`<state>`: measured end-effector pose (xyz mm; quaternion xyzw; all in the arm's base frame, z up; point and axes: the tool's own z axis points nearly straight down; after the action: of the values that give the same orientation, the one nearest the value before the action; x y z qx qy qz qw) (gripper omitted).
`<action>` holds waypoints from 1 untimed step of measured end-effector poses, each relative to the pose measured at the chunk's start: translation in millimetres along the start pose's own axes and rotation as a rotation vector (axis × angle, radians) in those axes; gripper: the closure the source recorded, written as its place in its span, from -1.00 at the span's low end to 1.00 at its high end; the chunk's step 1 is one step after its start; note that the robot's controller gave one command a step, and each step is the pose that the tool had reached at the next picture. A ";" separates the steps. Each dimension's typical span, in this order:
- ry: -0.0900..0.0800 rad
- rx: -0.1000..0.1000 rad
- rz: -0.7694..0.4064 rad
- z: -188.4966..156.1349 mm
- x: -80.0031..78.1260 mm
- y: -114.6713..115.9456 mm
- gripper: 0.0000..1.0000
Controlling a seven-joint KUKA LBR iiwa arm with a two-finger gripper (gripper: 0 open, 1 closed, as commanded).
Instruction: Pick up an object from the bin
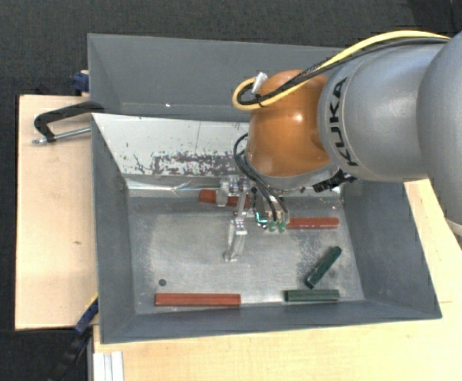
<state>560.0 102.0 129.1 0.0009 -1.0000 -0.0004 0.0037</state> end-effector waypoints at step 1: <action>-0.008 -0.001 0.001 -4.8 -1.9 -0.3 -1.00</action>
Offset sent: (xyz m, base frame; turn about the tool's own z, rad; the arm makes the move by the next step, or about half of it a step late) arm 0.0353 0.0232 -0.0463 -0.0947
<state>562.0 101.7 133.9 0.0002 -1.0000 -0.0009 -0.0004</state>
